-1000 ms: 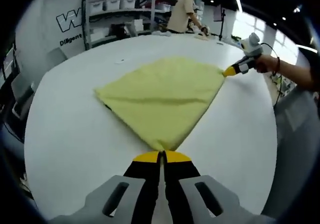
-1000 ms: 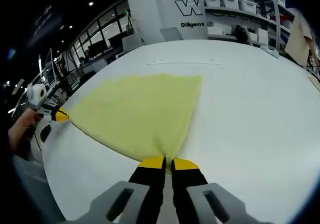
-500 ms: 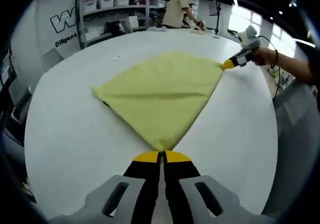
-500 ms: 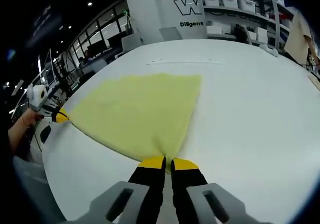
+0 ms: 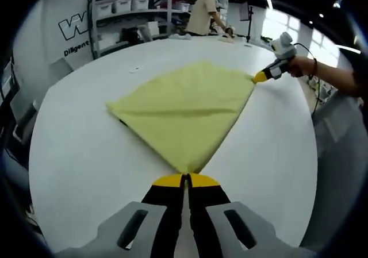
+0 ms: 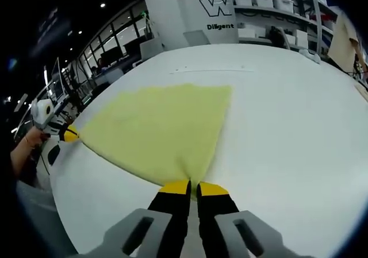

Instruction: Fold the garment on the visible template until the final outline fits inside the template.

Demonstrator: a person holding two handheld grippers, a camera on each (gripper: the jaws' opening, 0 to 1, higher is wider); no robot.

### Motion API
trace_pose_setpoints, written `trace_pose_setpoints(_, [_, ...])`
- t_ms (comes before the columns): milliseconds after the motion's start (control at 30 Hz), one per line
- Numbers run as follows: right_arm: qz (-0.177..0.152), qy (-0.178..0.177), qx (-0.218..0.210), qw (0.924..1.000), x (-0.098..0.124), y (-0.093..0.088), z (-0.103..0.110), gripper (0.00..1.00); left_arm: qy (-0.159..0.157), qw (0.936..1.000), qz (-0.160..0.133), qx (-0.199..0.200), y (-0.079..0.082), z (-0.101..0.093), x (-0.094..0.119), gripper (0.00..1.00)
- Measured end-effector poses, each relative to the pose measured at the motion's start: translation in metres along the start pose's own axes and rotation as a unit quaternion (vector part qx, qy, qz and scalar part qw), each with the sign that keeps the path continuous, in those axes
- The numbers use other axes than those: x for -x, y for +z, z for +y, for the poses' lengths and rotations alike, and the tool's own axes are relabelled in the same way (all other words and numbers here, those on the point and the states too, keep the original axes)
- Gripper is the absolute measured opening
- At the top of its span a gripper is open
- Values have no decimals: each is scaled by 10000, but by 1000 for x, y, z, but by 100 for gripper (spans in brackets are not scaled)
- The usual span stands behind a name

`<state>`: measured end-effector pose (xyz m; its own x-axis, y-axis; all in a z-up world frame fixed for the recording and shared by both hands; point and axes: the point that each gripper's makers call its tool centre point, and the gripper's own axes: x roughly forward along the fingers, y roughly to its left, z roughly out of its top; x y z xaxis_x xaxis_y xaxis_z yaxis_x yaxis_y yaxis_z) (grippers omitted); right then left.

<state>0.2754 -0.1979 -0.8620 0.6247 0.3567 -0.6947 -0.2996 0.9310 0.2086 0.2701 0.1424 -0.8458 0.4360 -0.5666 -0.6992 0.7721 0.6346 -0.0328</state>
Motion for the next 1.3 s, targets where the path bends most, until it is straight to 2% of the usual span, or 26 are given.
trace_pose_setpoints(200, [1, 5, -22, 10000, 0, 0, 0, 0, -45, 9998, -12, 170, -1, -2, 1, 3])
trace_pose_setpoints(300, [7, 10, -18, 10000, 0, 0, 0, 0, 23, 9992, -40, 403, -4, -3, -1, 10])
trace_pose_setpoints(433, [11, 14, -39, 10000, 0, 0, 1, 0, 51, 9989, -30, 472, -8, -8, -5, 17])
trace_pose_setpoints(500, [10, 13, -40, 10000, 0, -1, 1, 0, 97, 9980, -50, 616, -9, -8, -8, 17])
trace_pose_setpoints(600, [6, 15, -46, 10000, 0, -1, 1, 0, 172, 9954, -240, 916, -6, -7, -12, 15])
trace_pose_setpoints(667, [7, 18, -52, 10000, 0, -1, 1, 0, 196, 9951, -227, 941, -7, -7, -14, 14])
trace_pose_setpoints(833, [4, 24, -51, 10000, 0, -1, 0, 0, 283, 9953, -282, 878, -6, -5, -18, 7])
trace_pose_setpoints(1067, [5, 38, -70, 10000, 0, -1, 0, 0, 265, 9985, -168, 443, -11, -4, -15, 1])
trace_pose_setpoints(1300, [9, 23, -28, 10000, 0, -1, 1, 0, 365, 9985, -131, 389, -13, 3, -11, 0])
